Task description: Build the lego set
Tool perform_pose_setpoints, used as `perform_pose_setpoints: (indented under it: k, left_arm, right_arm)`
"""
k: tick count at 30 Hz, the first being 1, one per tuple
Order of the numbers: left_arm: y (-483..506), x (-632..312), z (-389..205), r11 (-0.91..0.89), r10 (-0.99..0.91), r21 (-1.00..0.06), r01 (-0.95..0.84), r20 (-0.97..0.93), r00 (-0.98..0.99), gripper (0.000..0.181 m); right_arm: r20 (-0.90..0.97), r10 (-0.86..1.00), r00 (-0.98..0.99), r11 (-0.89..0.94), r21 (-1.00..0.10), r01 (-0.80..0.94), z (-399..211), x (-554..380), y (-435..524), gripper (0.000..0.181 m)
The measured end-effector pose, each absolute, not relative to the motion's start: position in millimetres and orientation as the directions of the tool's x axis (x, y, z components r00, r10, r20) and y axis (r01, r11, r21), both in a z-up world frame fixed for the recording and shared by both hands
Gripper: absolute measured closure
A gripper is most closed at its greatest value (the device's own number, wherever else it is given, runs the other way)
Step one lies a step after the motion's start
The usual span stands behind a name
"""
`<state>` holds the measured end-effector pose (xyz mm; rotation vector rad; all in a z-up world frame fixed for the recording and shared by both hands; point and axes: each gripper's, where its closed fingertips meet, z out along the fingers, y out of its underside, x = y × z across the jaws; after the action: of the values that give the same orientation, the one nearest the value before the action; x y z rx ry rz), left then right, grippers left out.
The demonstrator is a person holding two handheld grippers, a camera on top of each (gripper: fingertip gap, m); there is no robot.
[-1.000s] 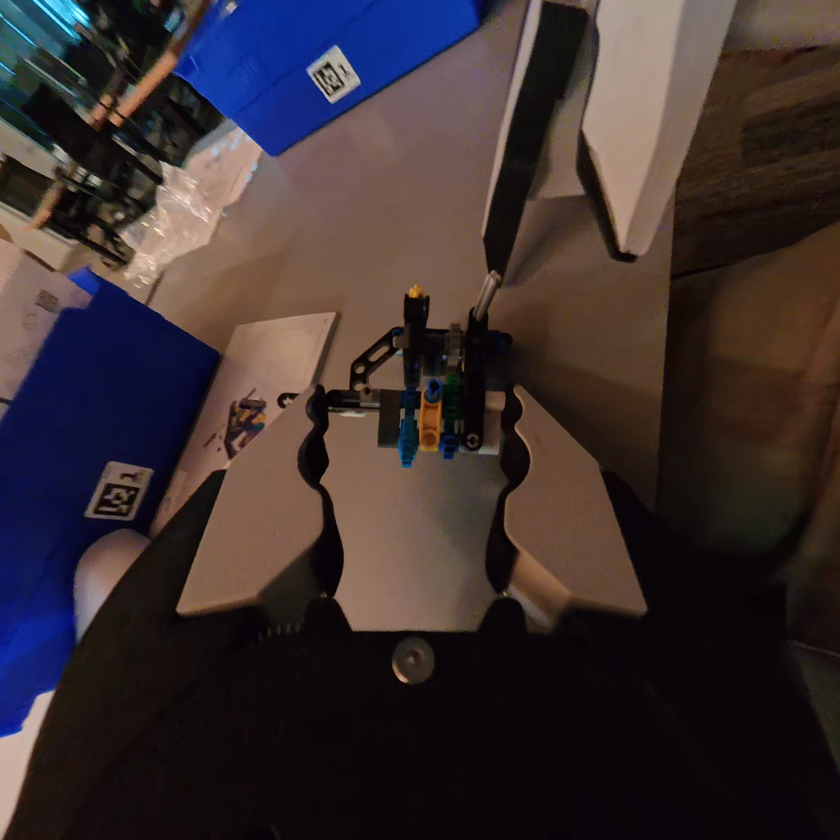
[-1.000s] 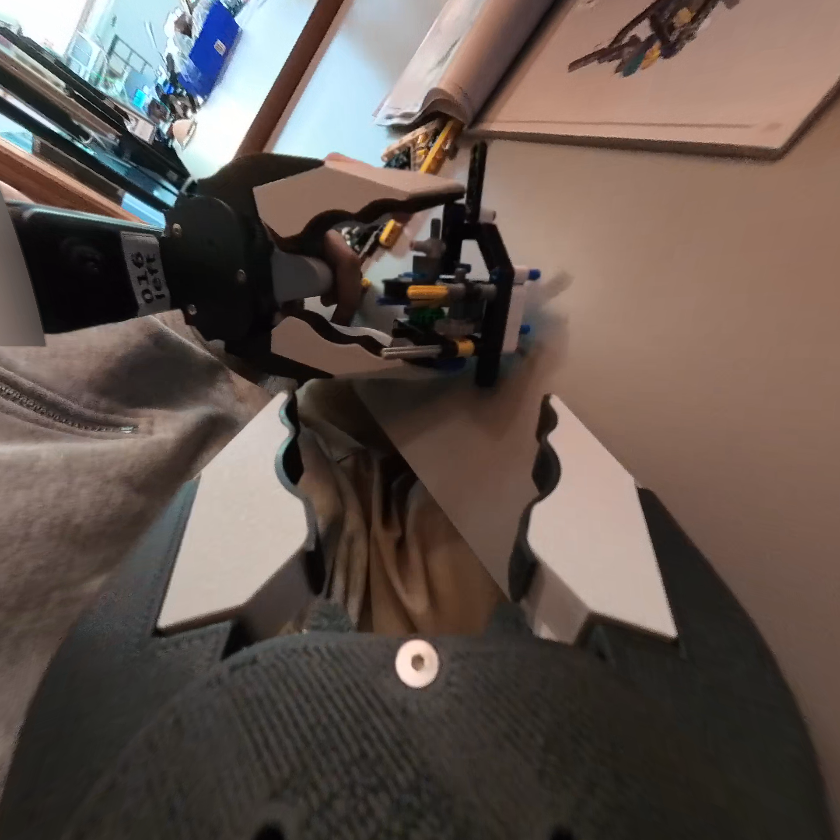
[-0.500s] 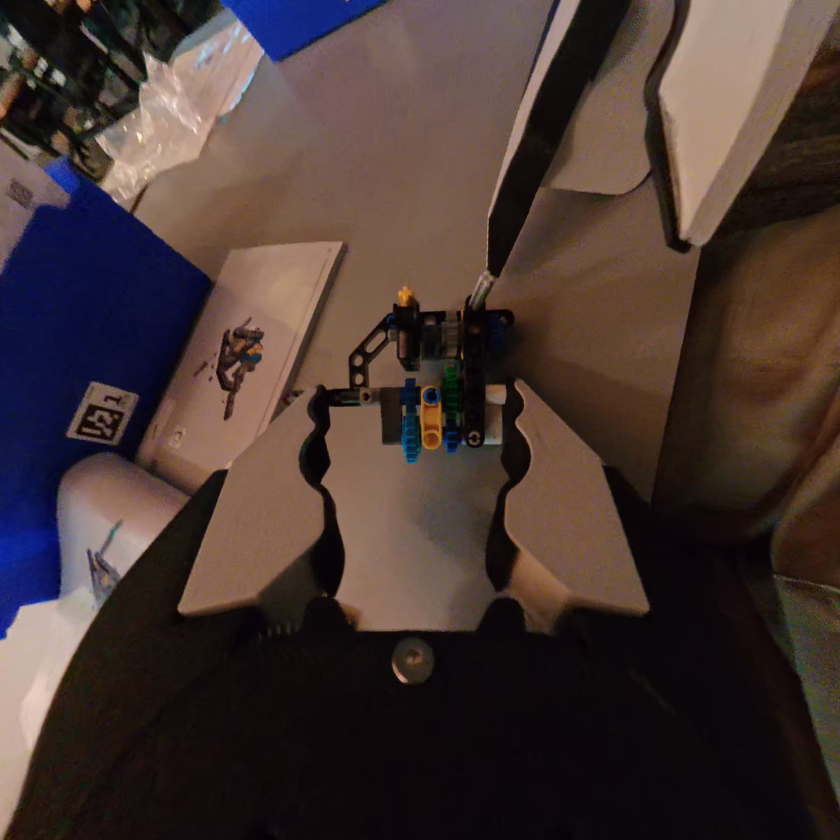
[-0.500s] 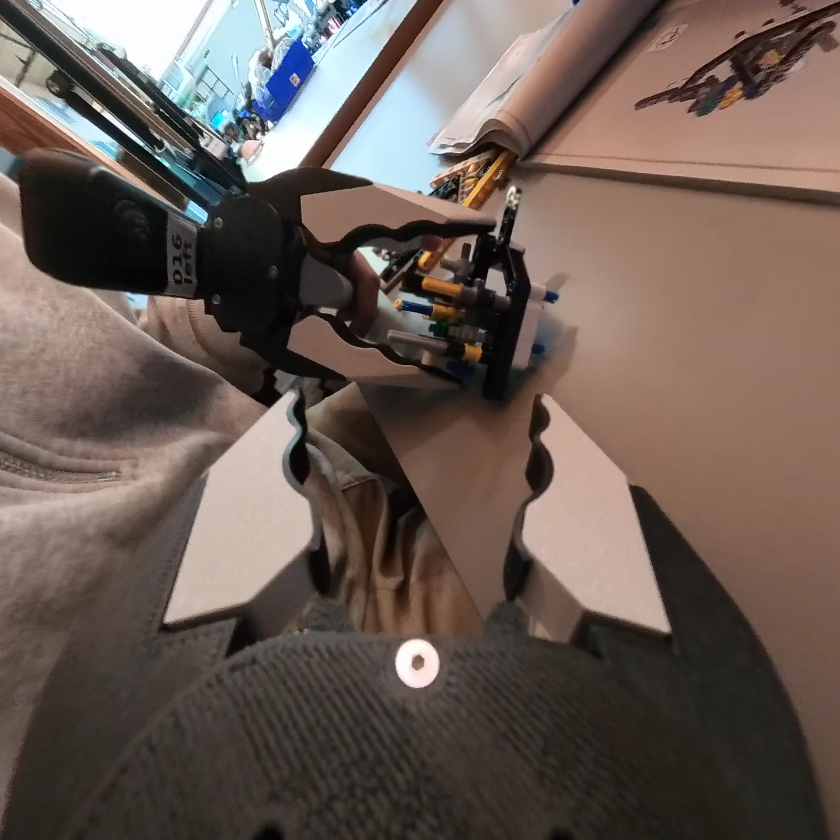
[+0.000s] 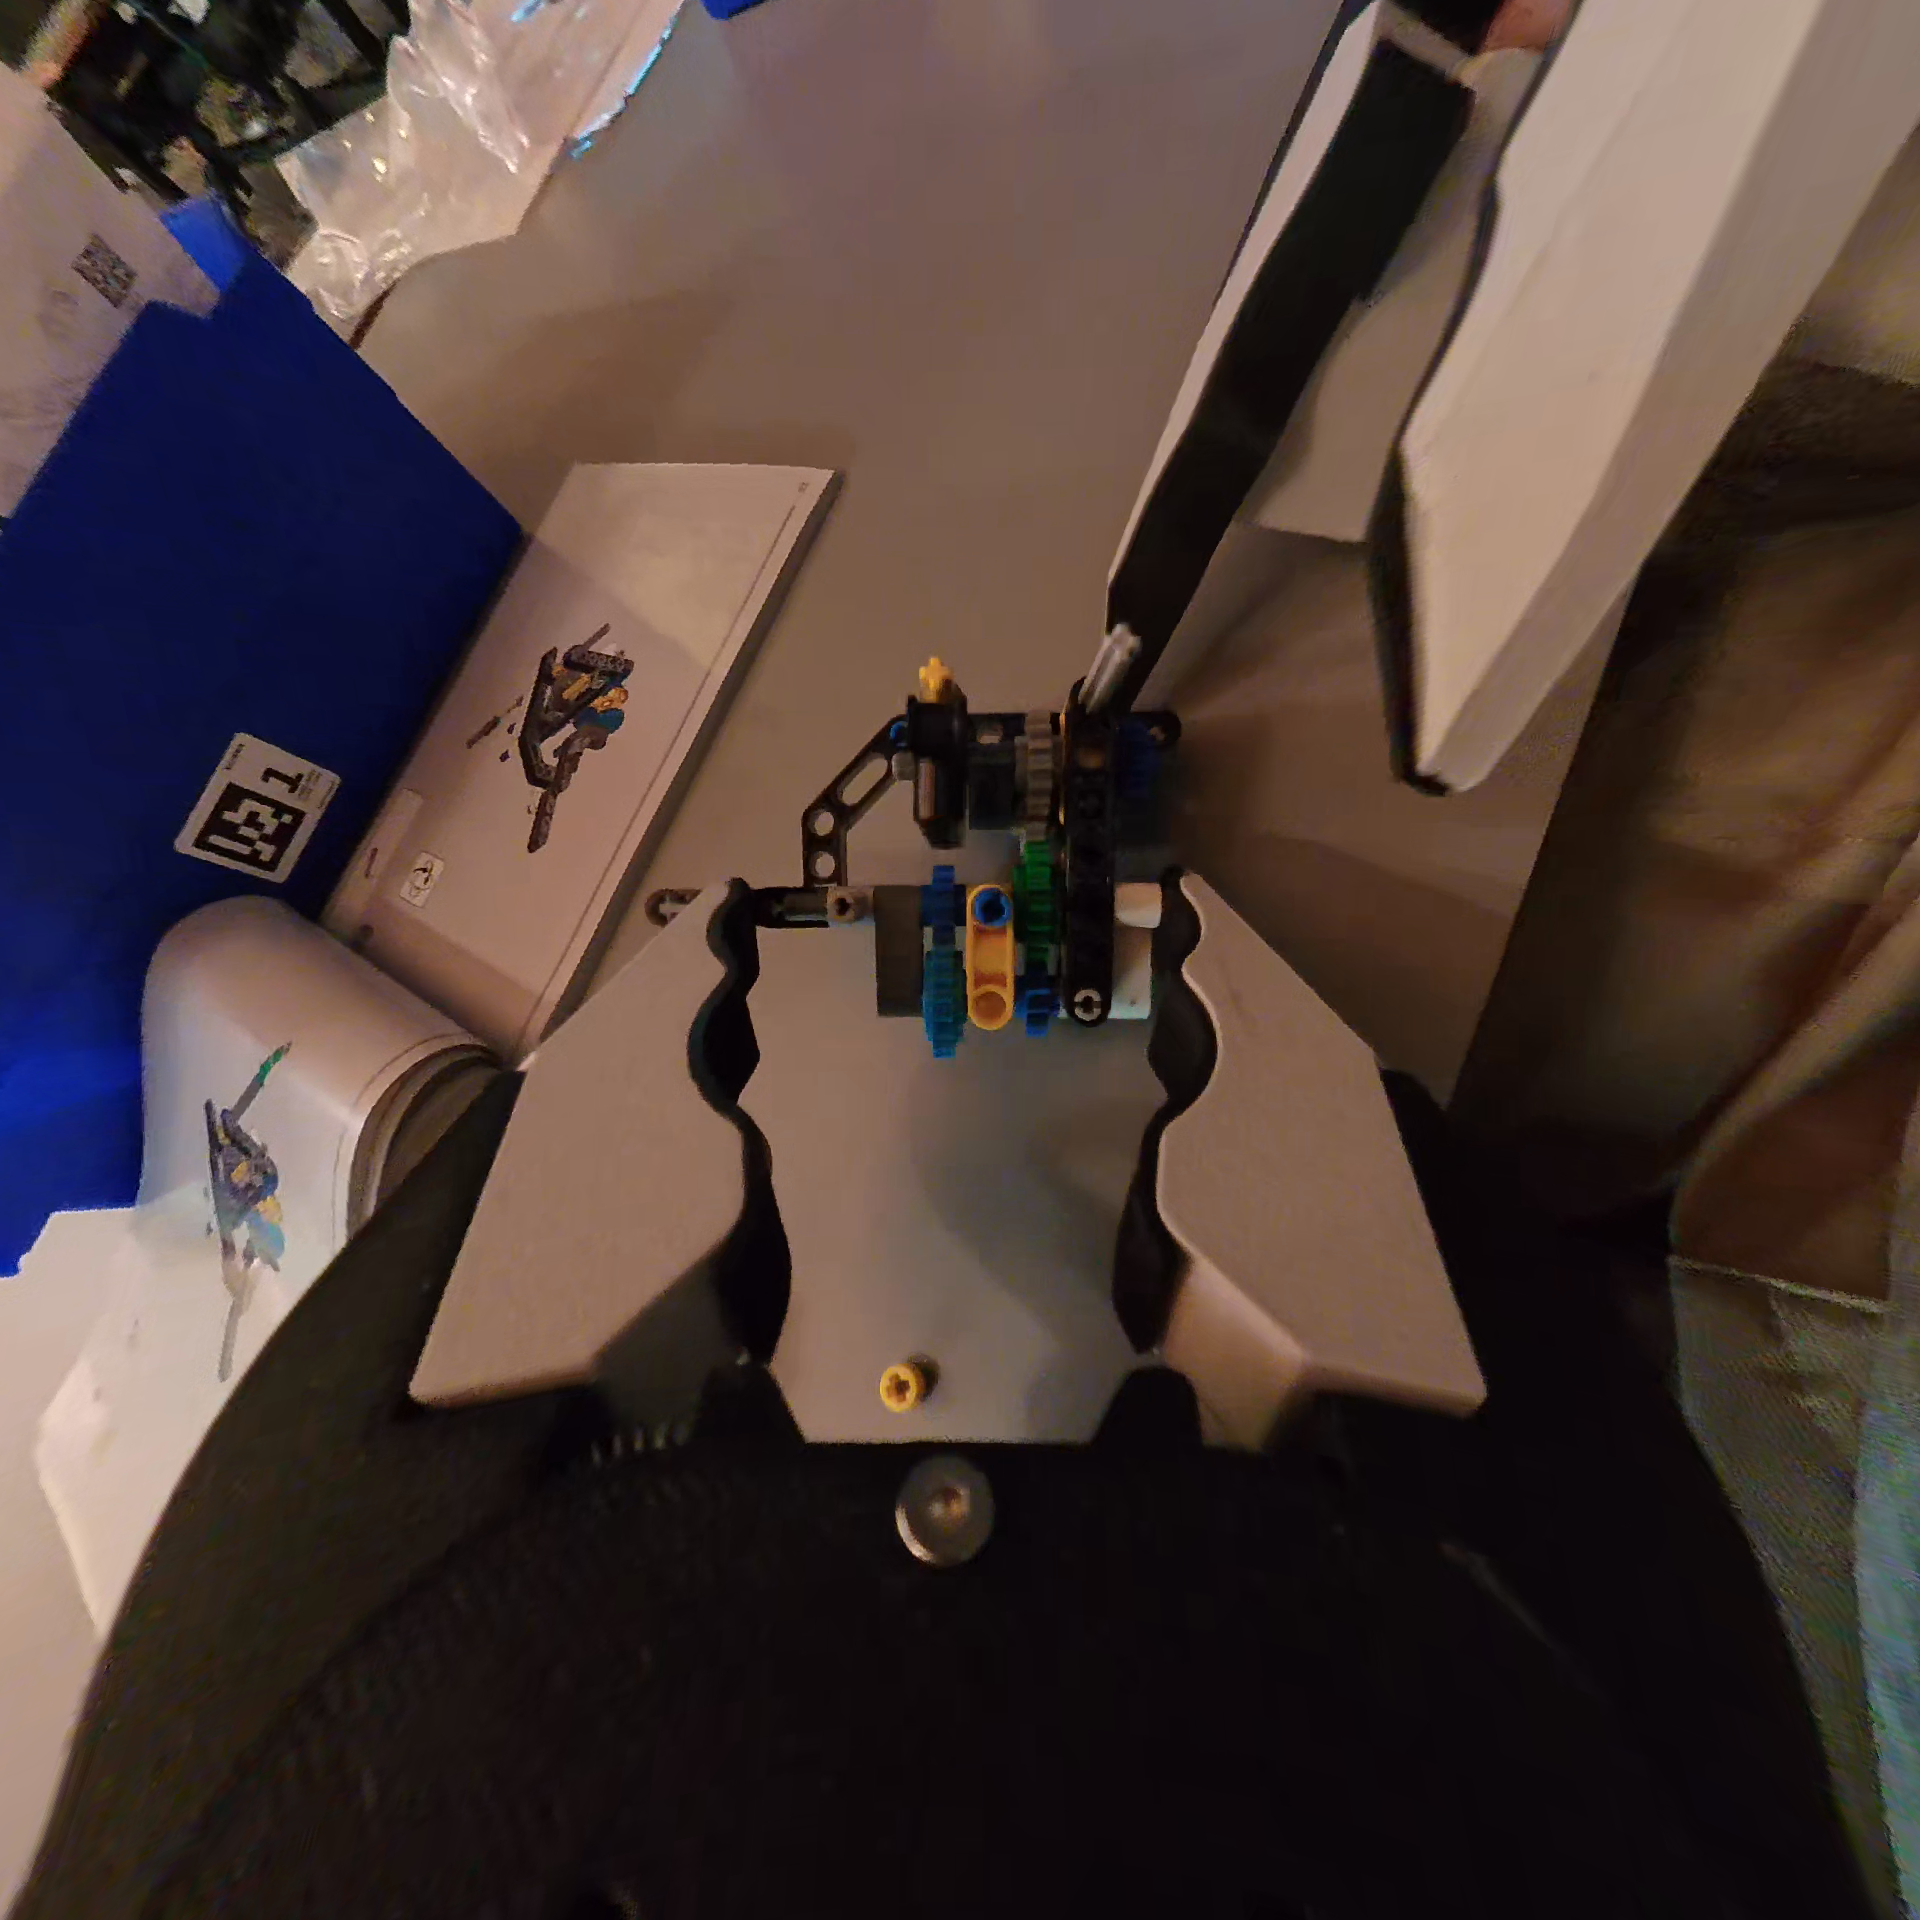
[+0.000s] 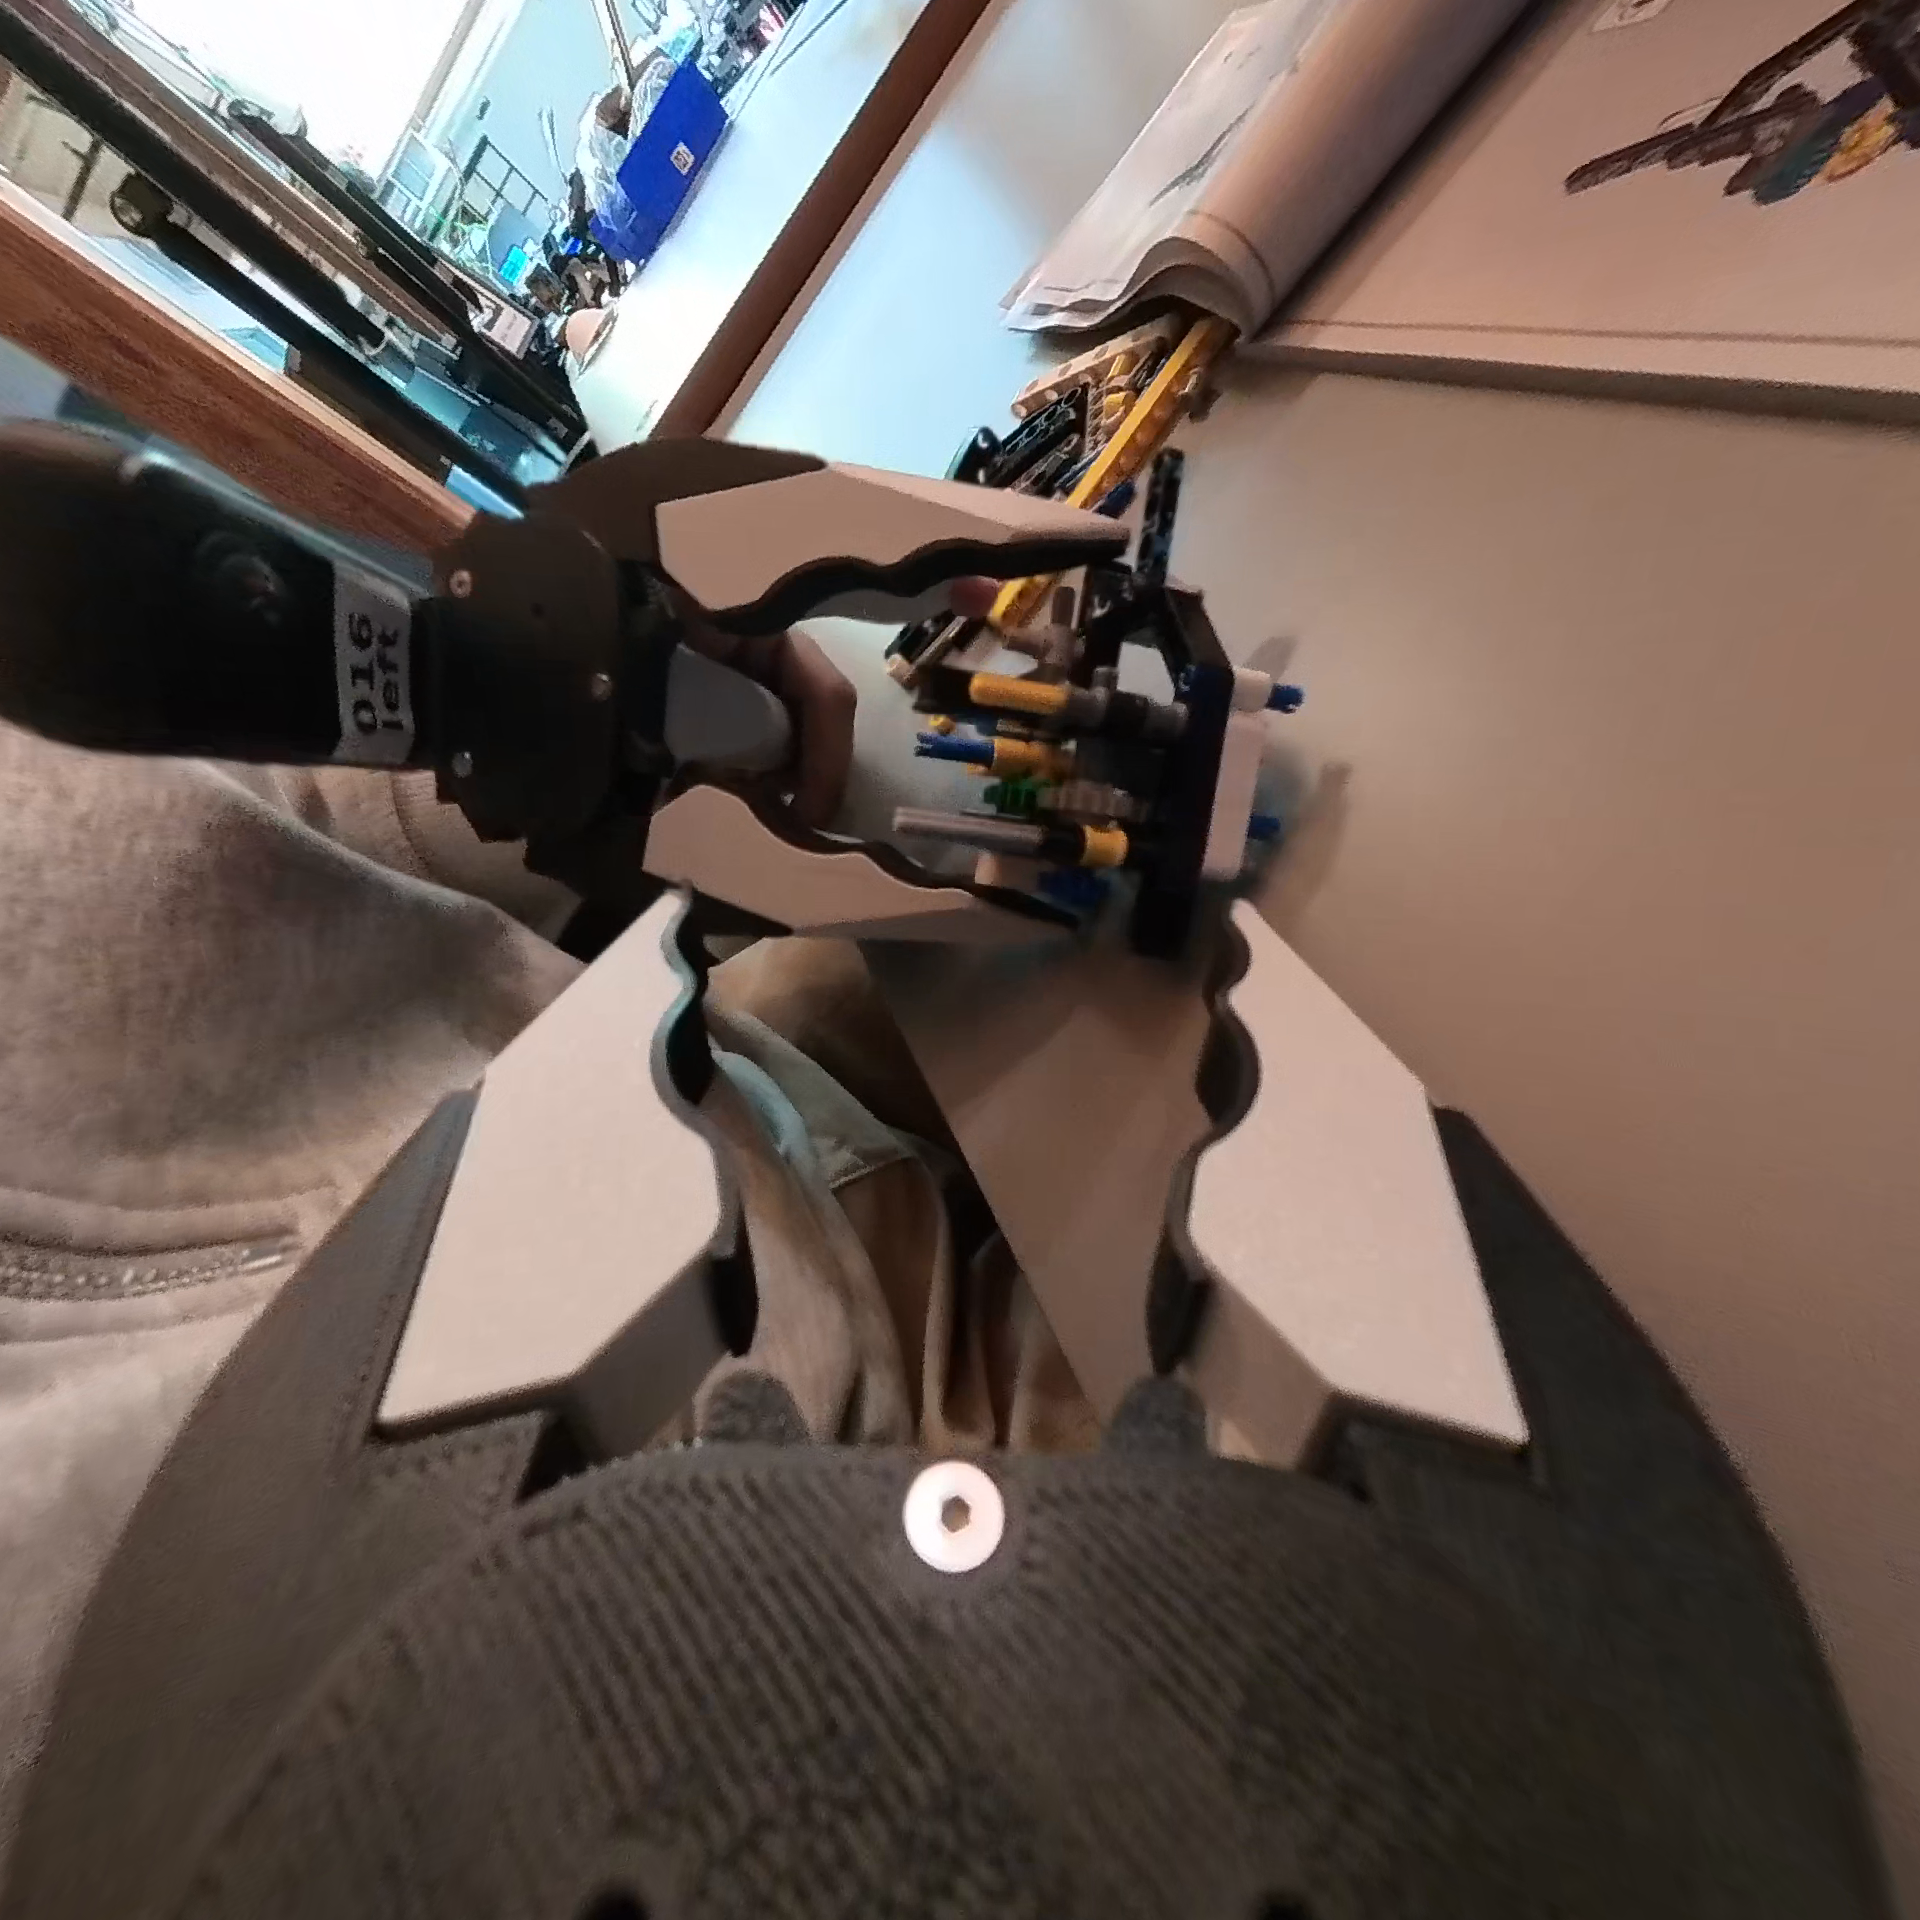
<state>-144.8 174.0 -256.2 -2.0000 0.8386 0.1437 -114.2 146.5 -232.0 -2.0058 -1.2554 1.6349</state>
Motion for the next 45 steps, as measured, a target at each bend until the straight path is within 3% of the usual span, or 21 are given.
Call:
perform_pose_setpoints:
  k: [1, 25, 35, 45]
  left_arm:
    - [174.0, -144.9, -255.3, -0.327, -0.497, -0.719, -0.614, -0.422, 0.759, 0.105]
    - [156.9, -158.9, -258.8, -0.384, -0.485, -0.721, -0.577, -0.374, 0.790, 0.105]
    - [156.2, -165.7, -258.8, -0.406, -0.462, -0.720, -0.563, -0.370, 0.806, 0.104]
    - [159.5, -171.8, -259.2, -0.433, -0.426, -0.715, -0.548, -0.374, 0.824, 0.104]
  right_arm:
    - [-0.672, 0.740, -0.009, -0.599, -0.665, 0.446, -231.8, -116.7, 145.7, 0.086]
    - [-0.744, 0.665, 0.061, -0.671, -0.560, 0.486, -234.2, -137.8, 139.2, 0.091]
    - [-0.714, 0.699, 0.040, -0.664, -0.628, 0.405, -221.5, -138.4, 145.2, 0.108]
    - [-0.656, 0.754, 0.040, -0.645, -0.727, 0.234, -211.2, -144.5, 142.4, 0.106]
